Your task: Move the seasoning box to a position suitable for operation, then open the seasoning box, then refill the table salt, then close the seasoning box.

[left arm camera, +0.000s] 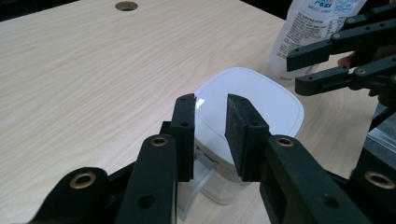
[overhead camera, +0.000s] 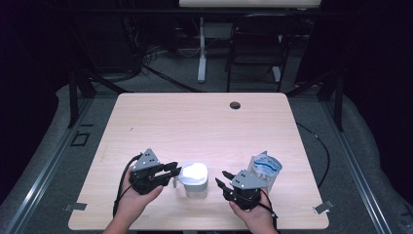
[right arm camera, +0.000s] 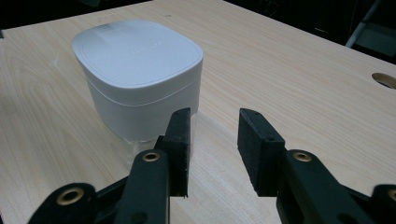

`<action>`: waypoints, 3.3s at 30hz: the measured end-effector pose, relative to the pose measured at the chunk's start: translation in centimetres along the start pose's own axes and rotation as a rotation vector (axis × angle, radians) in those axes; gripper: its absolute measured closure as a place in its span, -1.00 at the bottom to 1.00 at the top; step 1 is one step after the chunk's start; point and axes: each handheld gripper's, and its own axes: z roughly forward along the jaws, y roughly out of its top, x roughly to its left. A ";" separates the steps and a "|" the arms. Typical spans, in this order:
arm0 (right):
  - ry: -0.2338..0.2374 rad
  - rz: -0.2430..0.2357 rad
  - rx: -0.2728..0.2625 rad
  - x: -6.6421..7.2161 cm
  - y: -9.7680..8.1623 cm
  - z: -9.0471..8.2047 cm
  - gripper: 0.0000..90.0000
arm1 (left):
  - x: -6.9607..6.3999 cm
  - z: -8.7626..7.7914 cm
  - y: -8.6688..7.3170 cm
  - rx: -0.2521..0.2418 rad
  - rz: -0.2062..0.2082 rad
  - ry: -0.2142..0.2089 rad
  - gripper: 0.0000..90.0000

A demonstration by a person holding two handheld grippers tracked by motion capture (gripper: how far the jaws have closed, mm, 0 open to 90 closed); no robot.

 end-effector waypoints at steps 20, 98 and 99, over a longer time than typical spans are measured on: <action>0.013 0.019 0.000 -0.5 0.6 -0.1 0.39 | -0.4 0.5 0.4 0.030 0.027 0.000 0.93; 0.140 -0.004 0.041 0.2 1.9 2.5 1.00 | -0.1 1.1 -0.6 0.058 0.040 0.023 1.00; 0.139 -0.009 0.042 0.2 1.9 2.5 1.00 | -0.1 1.1 -0.6 0.058 0.040 0.023 1.00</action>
